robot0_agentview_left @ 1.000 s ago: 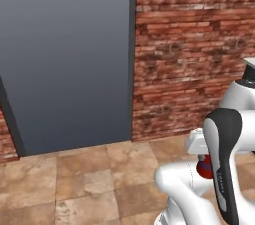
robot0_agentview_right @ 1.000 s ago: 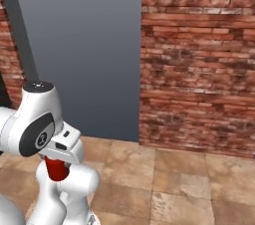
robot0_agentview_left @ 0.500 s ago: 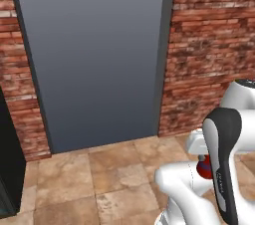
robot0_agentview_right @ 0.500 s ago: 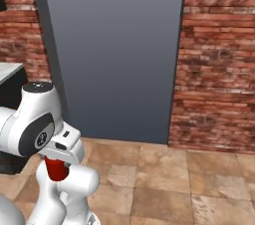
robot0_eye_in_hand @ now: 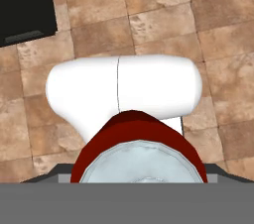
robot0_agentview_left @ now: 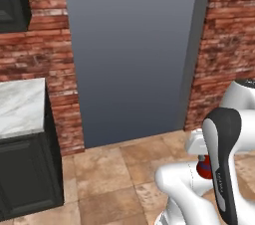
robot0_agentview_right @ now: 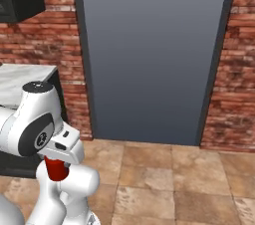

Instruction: Four empty soda cans are scattered around the kitchen. Gather all the cans and cluster them next to the stove for recycling.

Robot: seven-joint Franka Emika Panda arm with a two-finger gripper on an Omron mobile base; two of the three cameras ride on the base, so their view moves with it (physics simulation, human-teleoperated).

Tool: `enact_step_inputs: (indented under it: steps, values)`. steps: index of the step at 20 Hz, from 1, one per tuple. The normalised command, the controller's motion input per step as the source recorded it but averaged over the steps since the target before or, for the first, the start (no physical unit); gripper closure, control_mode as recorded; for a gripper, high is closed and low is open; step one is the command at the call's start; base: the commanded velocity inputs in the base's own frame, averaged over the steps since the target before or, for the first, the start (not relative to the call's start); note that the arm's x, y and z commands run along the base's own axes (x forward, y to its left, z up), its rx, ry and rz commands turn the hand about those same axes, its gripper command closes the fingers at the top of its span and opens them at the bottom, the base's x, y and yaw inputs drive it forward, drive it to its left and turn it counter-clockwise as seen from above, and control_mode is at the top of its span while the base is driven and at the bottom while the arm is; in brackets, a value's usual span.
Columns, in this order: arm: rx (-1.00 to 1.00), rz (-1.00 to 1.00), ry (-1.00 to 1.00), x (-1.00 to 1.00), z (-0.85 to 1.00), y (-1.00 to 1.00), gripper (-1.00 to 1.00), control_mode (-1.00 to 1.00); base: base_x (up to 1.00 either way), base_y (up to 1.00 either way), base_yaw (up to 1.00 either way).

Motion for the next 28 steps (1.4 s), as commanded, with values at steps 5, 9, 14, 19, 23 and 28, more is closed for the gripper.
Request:
enact_step_inputs:
  steps: [5,9,14,19,23,28]
  values:
    - [0.00,0.00,0.00,0.00,0.00,0.00,1.00,1.00,0.00,1.00,0.00]
    - [0.00,0.00,0.00,0.00,0.00,0.00,1.00,1.00,0.00,1.00,0.00]
    - [0.00,0.00,0.00,0.00,0.00,0.00,1.00,1.00,0.00,1.00,0.00]
    - [0.00,0.00,0.00,0.00,0.00,0.00,1.00,1.00,0.00,1.00,0.00]
    - [0.00,0.00,0.00,0.00,0.00,0.00,1.00,1.00,0.00,1.00,0.00]
    - [0.00,0.00,0.00,0.00,0.00,0.00,1.00,1.00,0.00,1.00,0.00]
